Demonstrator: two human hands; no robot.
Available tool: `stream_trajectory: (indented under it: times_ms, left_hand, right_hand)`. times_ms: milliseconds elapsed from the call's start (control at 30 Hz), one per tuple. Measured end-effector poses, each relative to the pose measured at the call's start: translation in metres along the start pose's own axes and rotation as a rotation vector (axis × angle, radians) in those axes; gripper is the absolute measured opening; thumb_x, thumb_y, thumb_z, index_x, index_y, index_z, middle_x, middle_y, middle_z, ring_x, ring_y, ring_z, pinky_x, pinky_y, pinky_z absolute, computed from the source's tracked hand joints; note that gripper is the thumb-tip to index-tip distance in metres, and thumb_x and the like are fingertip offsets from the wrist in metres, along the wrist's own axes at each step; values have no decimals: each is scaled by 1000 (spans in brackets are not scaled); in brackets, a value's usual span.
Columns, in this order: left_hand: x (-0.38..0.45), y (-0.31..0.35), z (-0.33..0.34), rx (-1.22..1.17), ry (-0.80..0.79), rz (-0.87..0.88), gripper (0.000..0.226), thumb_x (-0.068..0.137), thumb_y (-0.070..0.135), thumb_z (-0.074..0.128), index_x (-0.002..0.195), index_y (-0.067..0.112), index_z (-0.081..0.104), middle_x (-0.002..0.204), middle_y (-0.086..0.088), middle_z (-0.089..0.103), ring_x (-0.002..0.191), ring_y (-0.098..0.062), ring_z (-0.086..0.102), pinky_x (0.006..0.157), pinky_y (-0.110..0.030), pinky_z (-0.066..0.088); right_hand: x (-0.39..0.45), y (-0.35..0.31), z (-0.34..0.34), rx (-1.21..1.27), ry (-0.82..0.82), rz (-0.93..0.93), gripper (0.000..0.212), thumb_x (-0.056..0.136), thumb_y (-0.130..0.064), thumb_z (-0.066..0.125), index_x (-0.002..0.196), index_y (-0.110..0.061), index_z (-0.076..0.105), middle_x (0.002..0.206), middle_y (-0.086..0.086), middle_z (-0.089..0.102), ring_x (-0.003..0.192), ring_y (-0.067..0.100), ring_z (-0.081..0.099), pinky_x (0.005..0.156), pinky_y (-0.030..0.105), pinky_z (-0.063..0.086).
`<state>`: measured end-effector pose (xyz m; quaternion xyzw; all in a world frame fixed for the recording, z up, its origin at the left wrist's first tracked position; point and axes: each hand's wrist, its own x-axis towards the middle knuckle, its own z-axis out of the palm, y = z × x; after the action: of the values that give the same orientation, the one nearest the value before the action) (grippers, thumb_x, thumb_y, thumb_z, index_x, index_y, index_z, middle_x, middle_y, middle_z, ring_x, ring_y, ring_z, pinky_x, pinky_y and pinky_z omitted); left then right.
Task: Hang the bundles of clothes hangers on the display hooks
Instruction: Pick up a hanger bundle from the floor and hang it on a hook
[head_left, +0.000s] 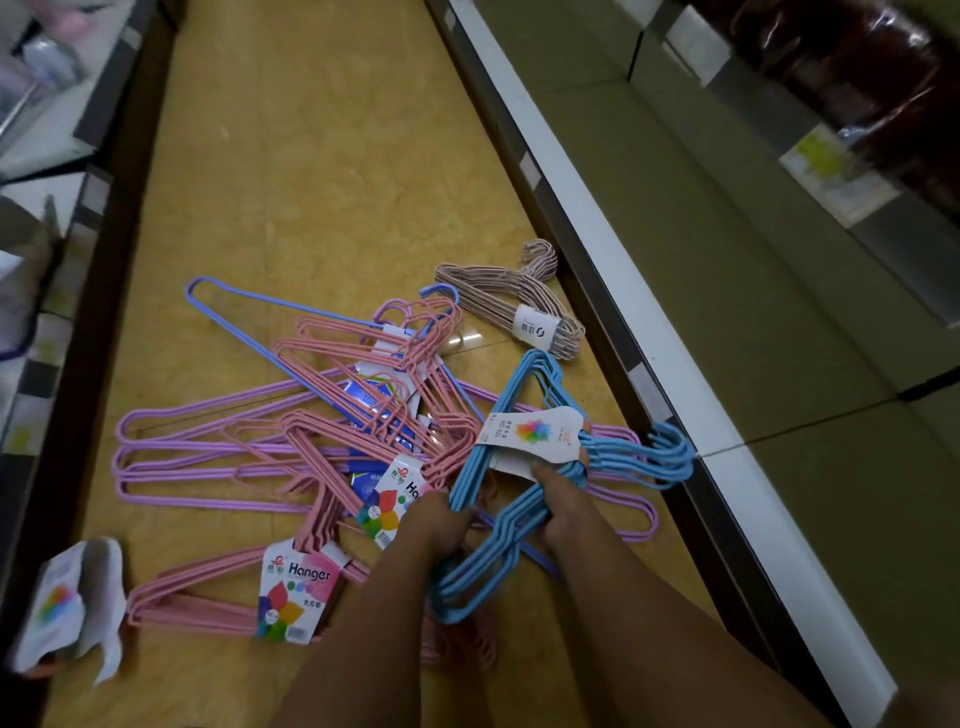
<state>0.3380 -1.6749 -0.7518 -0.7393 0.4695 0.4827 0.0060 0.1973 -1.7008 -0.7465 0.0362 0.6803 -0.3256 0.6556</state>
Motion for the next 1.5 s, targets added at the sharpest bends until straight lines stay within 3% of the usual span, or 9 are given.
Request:
stream_trajectory:
  times_ms: [133,267,400,633,800,1067,1233,1333,1500]
  left_hand:
    - [-8,7,-9,-59,-39,-27,45,95,45,49,104,3,64,95,-17,67,85,-29,64,74,-33,51]
    - [-18,22,-5,-35,-18,25,53,100,45,35,117,3,61,122,-20,60,112,-33,57,92,-33,43]
    - [-27,46,-19,9,143,141,36,99,34,42,118,7,56,121,-17,61,112,-32,55,88,-34,43]
    - [-34,79,-47,29,293,241,52,90,11,46,141,12,39,139,-13,48,127,-31,46,99,-38,40]
    - [-68,102,-65,32,325,290,66,85,12,53,146,15,29,145,-11,38,132,-31,37,103,-44,40]
    - [-154,107,-142,191,473,255,55,75,29,41,119,0,56,117,-25,57,109,-45,55,89,-45,45]
    - [-240,120,-204,380,323,172,51,84,19,53,134,20,39,134,-9,47,123,-33,44,97,-39,38]
    - [-283,123,-233,265,259,116,60,83,24,59,136,24,32,129,-7,54,117,-33,52,95,-41,41]
    - [-357,134,-286,15,542,88,45,83,13,60,125,24,46,110,-6,64,102,-32,59,70,-36,43]
  right_hand:
    - [-33,-18,20,74,48,-19,32,97,-6,48,128,0,48,127,18,53,118,37,51,91,43,44]
    - [-44,-24,25,8,170,-234,40,89,-7,58,128,-6,48,126,15,57,104,34,60,75,39,52]
    - [-69,-32,8,-528,533,-423,44,84,-31,66,119,-8,52,116,15,61,106,36,59,82,36,48]
    - [-96,-63,-16,-1098,593,-788,36,77,-34,68,103,-18,50,99,4,61,91,27,62,75,33,49]
    - [-149,-87,-13,-1374,571,-940,35,78,-37,65,108,-23,52,104,-3,60,102,20,55,90,35,36]
    - [-277,-131,0,-1653,307,-1086,30,83,-28,59,113,-32,55,114,-11,60,113,14,47,108,35,19]
    - [-368,-158,26,-1641,85,-1102,30,83,-21,57,113,-27,59,112,-6,62,114,15,45,107,30,21]
    - [-412,-166,42,-1651,56,-1140,34,81,-15,54,113,-26,61,109,-5,64,110,15,48,107,29,21]
    - [-479,-171,75,-1582,16,-1179,32,78,-8,57,103,-28,61,99,-5,66,100,20,56,93,32,37]
